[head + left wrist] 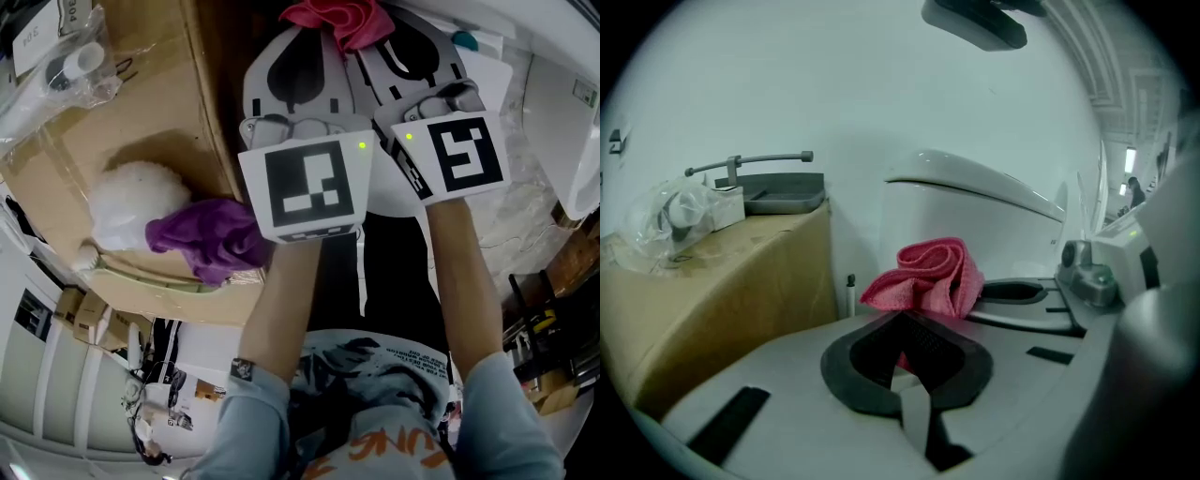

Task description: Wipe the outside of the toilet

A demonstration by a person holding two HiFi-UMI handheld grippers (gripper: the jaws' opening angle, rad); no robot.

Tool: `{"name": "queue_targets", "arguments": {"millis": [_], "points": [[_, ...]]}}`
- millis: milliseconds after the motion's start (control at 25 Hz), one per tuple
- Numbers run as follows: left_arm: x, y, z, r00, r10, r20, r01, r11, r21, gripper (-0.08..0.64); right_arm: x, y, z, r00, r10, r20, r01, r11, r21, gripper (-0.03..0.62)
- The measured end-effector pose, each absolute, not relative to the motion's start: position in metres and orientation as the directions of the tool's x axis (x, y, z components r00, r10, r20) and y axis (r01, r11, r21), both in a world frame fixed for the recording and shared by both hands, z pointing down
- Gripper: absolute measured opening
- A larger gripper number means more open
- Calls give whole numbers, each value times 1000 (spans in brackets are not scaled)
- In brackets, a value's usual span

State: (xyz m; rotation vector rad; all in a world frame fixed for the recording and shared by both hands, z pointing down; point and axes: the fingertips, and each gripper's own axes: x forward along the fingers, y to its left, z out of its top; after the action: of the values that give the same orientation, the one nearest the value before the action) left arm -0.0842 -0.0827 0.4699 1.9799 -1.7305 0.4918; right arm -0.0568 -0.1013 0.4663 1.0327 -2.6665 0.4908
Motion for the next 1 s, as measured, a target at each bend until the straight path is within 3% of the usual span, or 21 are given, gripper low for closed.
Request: {"name": "queue_targets", "arguments": {"millis": [1000], "points": [[2, -102, 481, 215, -776, 593, -974, -211, 77, 25, 36, -111, 477, -690, -623, 368, -716, 660, -226, 66]]}}
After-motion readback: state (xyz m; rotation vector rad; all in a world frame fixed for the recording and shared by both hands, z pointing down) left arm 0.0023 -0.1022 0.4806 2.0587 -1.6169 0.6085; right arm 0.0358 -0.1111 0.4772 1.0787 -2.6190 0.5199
